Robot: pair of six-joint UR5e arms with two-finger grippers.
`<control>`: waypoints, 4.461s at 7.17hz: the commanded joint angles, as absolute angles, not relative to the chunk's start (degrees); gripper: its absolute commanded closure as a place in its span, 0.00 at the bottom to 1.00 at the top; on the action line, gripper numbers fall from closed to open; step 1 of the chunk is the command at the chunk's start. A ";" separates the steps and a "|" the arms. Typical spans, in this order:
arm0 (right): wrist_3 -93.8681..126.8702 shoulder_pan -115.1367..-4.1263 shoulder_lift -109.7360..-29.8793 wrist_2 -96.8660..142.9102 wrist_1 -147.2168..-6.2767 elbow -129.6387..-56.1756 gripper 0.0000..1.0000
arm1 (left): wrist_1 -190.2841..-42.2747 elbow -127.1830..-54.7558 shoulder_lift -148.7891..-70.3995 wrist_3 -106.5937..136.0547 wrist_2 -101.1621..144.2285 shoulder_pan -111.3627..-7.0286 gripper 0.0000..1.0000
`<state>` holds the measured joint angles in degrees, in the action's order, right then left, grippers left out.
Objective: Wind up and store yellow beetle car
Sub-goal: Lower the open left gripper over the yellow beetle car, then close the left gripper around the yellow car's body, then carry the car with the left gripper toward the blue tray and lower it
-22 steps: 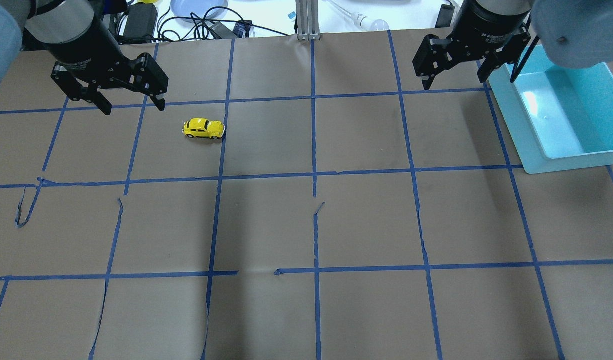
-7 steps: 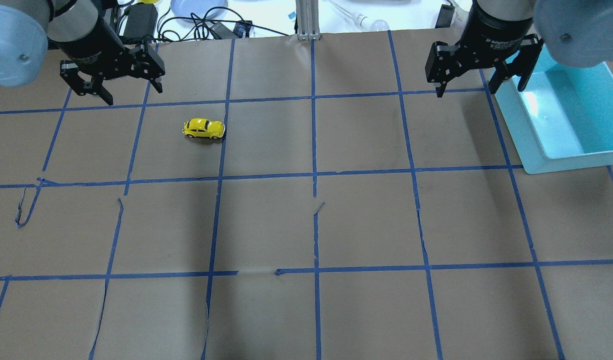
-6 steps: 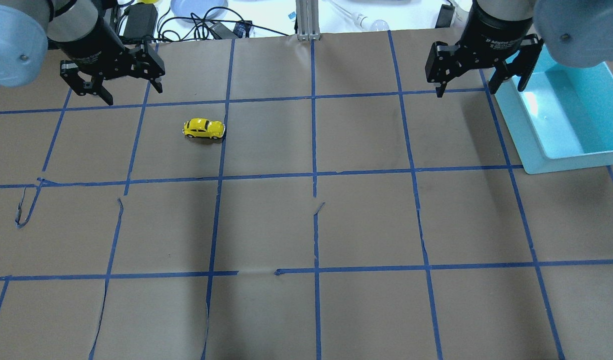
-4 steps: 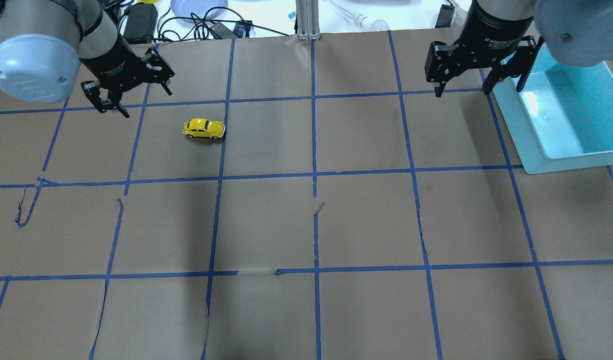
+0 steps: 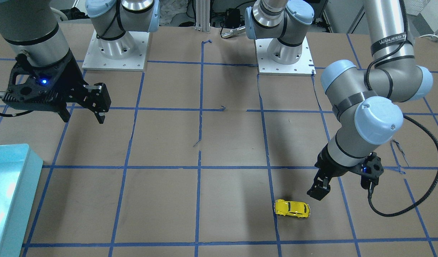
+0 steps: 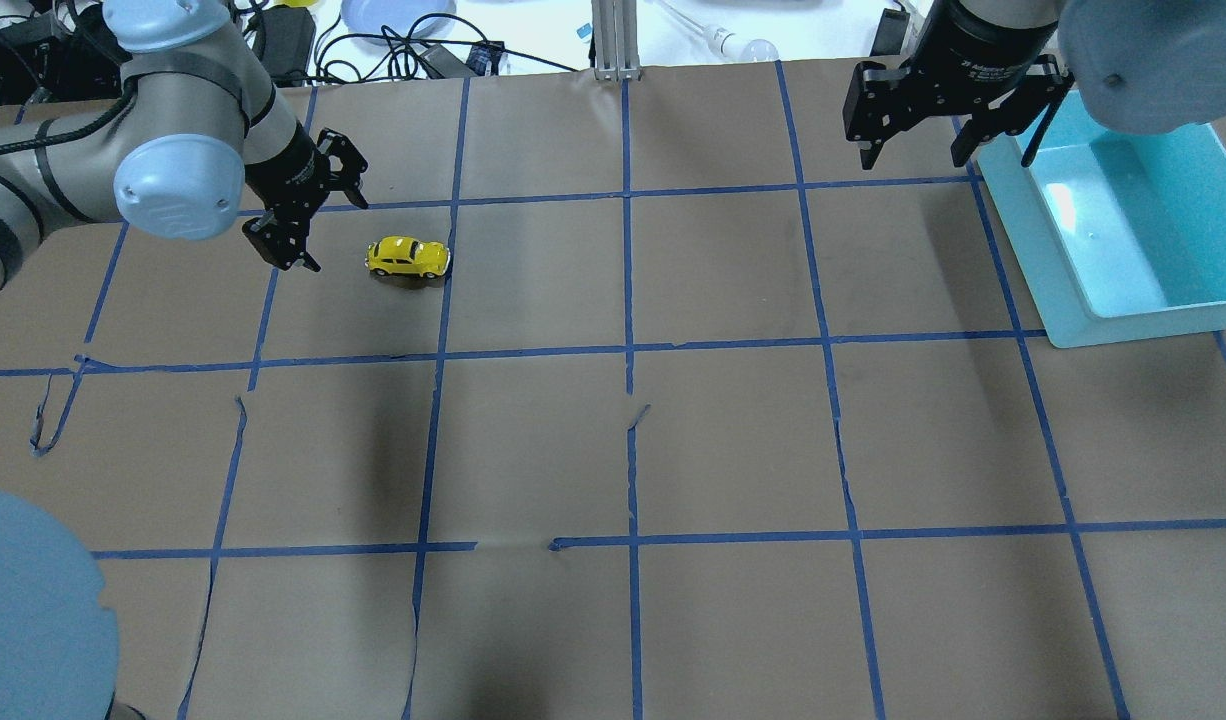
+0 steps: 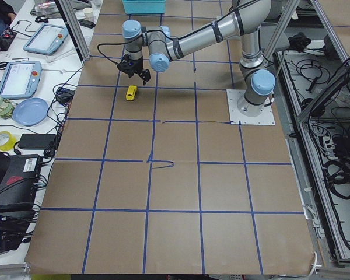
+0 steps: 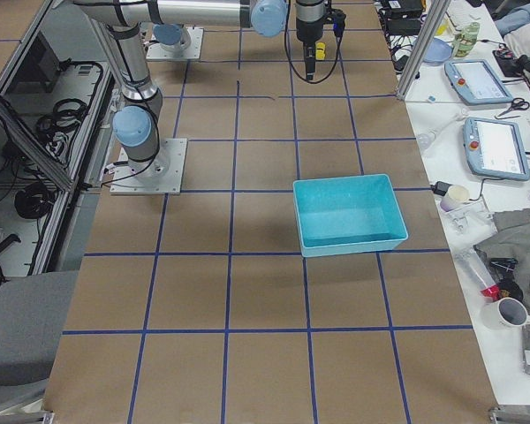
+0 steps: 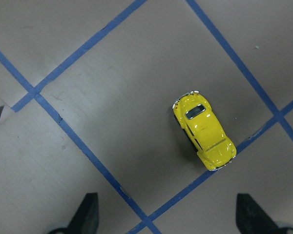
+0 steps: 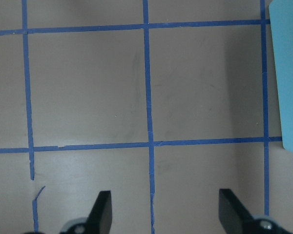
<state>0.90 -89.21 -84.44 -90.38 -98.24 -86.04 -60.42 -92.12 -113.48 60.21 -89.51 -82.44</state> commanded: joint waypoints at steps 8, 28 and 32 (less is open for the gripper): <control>-1.65 -89.30 -84.55 -91.14 -98.26 -86.31 0.46 | -50.47 -91.58 -124.53 71.98 -86.92 -83.14 0.00; -1.05 -89.56 -84.73 -91.23 -98.09 -86.40 0.09 | -50.71 -90.79 -124.80 89.65 -74.53 -88.07 1.00; -1.14 -89.56 -84.73 -91.14 -98.09 -86.40 0.05 | -50.98 -90.00 -125.42 89.56 -78.92 -87.10 1.00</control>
<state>-1.13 -89.56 -84.73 -91.15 -98.09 -86.40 -50.96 -90.26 -125.36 89.63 -78.07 -87.38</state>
